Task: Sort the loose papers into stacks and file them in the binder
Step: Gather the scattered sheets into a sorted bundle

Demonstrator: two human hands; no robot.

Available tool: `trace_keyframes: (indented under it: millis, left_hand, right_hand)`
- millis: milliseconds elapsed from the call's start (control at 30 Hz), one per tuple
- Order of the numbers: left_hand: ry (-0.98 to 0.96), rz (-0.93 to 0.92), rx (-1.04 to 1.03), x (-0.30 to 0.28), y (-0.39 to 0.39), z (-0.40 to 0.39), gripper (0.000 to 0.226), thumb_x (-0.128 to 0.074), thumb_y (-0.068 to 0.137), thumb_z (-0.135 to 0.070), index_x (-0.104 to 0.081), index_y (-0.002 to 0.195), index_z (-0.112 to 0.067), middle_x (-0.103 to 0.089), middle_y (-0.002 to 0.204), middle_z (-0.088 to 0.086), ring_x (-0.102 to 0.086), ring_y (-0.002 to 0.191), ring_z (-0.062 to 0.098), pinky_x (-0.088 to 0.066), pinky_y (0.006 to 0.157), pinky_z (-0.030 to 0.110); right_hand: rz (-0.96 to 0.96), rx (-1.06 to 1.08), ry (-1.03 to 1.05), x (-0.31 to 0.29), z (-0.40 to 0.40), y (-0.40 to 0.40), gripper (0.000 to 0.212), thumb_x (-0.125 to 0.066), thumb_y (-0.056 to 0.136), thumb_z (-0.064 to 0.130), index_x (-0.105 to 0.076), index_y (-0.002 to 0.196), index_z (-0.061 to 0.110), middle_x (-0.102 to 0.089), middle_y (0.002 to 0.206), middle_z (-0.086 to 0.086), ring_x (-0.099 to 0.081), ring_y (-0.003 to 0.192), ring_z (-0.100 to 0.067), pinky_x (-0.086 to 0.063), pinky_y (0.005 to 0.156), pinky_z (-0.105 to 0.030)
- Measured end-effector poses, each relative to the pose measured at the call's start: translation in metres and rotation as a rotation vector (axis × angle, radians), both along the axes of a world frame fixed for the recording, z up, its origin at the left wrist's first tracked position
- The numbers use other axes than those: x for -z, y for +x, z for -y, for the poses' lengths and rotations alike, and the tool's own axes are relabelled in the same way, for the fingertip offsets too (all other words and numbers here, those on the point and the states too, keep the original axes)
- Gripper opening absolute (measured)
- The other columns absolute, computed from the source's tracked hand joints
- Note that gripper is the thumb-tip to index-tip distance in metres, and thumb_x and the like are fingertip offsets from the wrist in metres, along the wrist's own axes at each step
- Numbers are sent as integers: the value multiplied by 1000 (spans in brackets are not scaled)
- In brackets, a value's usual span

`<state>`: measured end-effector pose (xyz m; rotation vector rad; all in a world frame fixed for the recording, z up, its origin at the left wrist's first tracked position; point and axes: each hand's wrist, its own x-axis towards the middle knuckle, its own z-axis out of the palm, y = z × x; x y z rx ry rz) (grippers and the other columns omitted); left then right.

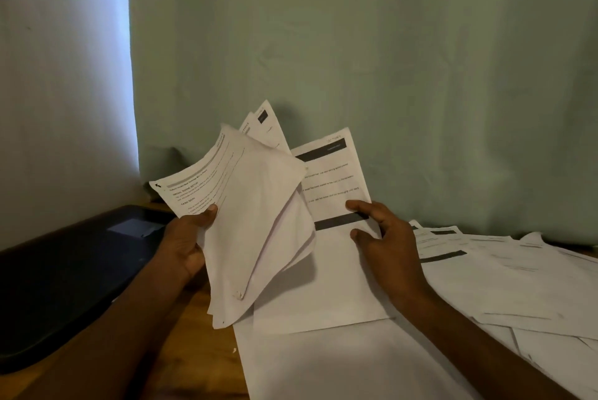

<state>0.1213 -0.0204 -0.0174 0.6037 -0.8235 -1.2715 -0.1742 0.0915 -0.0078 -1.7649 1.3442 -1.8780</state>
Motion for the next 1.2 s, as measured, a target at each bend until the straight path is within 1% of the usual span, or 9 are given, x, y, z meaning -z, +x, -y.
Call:
trace_keyframes:
  millis: [133, 333, 500, 600, 667, 767, 867, 1033, 1200]
  left_hand:
    - [-34, -34, -7, 1, -1, 0, 54, -69, 88, -8, -58, 141, -13, -62, 139, 15, -59, 124, 37, -45, 108, 58]
    - [-91, 8, -7, -1, -4, -4, 61, -68, 85, -2, -54, 144, -9, -61, 139, 18, -59, 126, 38, -54, 99, 50]
    - [-108, 76, -64, -5, -14, -10, 44, -64, 91, 7, -60, 132, -7, -70, 116, 8, -72, 92, 16, -63, 68, 27]
    - [-107, 100, -125, -3, -23, -12, 46, -68, 88, 8, -62, 132, -5, -71, 120, 10, -71, 104, 22, -61, 87, 37]
    - [-107, 96, -122, -2, -28, -11, 49, -69, 87, 8, -61, 133, -5, -69, 126, 12, -67, 113, 27, -56, 95, 43]
    - [-119, 54, -28, -2, -30, -10, 54, -69, 84, 5, -60, 136, -7, -68, 129, 13, -64, 120, 32, -56, 95, 43]
    - [-126, 76, 77, -2, -35, -12, 48, -67, 85, 6, -64, 128, -13, -70, 126, 10, -63, 123, 30, -57, 96, 40]
    - [-31, 149, 439, -2, -36, -25, 68, -83, 76, -12, -60, 140, -15, -66, 134, 13, -63, 124, 31, -57, 97, 45]
    - [-26, 282, 365, 3, -36, -21, 76, -81, 69, -1, -59, 140, -14, -65, 134, 17, -58, 128, 41, -45, 107, 61]
  right_hand:
    - [2, -21, -15, -2, -1, 0, 51, -66, 90, -10, -69, 127, 25, -67, 127, 17, -60, 121, 1, -48, 107, -23]
    - [37, -37, -4, -5, -2, -1, 50, -64, 91, -10, -70, 126, 26, -66, 123, 21, -59, 113, 11, -45, 94, -5]
    - [172, -87, 46, -8, 1, -5, 32, -61, 100, 8, -71, 122, 29, -68, 120, 20, -58, 102, 22, -42, 79, 3]
    - [318, -199, 89, -10, 1, -2, 21, -65, 97, 23, -74, 116, 28, -73, 115, 18, -64, 104, 12, -46, 81, -3]
    - [320, -236, 142, -9, 1, 2, 28, -71, 93, 21, -73, 120, 26, -73, 117, 14, -66, 106, 8, -49, 83, -7]
    - [252, -213, 206, -5, 3, 6, 50, -73, 88, -4, -69, 128, 26, -69, 126, 7, -66, 111, -2, -53, 87, -14]
    - [375, -223, 224, -6, 2, 3, 59, -66, 85, -17, -69, 128, 22, -67, 130, 2, -67, 106, -5, -56, 78, -16]
    - [528, -348, 276, -9, 5, -4, 59, -64, 85, -19, -69, 130, 19, -66, 133, -1, -69, 109, -24, -62, 78, -31]
    - [511, -481, 326, -7, 9, -12, 54, -64, 90, -9, -66, 133, 24, -67, 134, -3, -68, 117, -26, -58, 94, -41]
